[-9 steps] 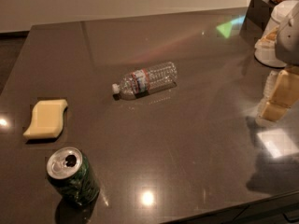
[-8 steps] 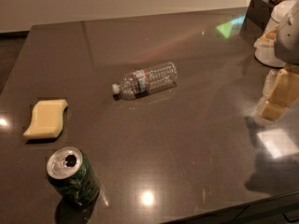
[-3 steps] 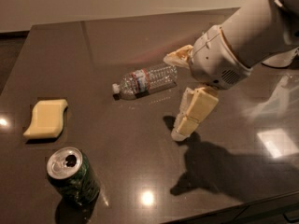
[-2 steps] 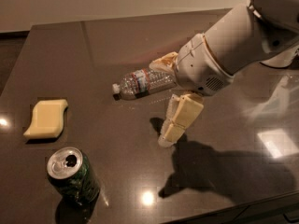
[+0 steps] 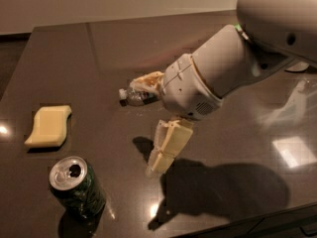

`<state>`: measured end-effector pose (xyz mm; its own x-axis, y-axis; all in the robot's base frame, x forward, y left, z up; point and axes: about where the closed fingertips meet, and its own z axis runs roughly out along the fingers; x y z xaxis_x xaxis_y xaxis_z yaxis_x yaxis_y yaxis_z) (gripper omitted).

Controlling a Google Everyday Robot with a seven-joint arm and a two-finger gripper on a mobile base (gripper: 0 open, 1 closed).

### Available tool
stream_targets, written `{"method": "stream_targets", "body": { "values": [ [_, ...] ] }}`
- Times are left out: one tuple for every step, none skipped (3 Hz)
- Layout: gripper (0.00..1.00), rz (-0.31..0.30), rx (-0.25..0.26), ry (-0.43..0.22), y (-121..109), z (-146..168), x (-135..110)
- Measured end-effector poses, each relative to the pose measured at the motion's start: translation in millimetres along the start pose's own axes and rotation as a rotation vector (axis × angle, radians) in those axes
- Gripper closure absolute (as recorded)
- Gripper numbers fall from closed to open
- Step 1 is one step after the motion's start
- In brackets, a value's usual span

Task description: Move green can near water bottle

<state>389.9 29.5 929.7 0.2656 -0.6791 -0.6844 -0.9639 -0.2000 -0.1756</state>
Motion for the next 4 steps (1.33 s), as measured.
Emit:
{"method": "stream_targets", "body": {
  "values": [
    [0.00, -0.037, -0.034, -0.039, 13.3, 15.6, -14.5],
    [0.00, -0.062, -0.066, -0.068, 25.5, 27.8, -26.4],
    [0.00, -0.075, -0.106, -0.085, 37.2, 45.6, -38.0],
    [0.00, -0.084, -0.138, -0.087, 45.3, 63.6, -45.9]
  ]
}}
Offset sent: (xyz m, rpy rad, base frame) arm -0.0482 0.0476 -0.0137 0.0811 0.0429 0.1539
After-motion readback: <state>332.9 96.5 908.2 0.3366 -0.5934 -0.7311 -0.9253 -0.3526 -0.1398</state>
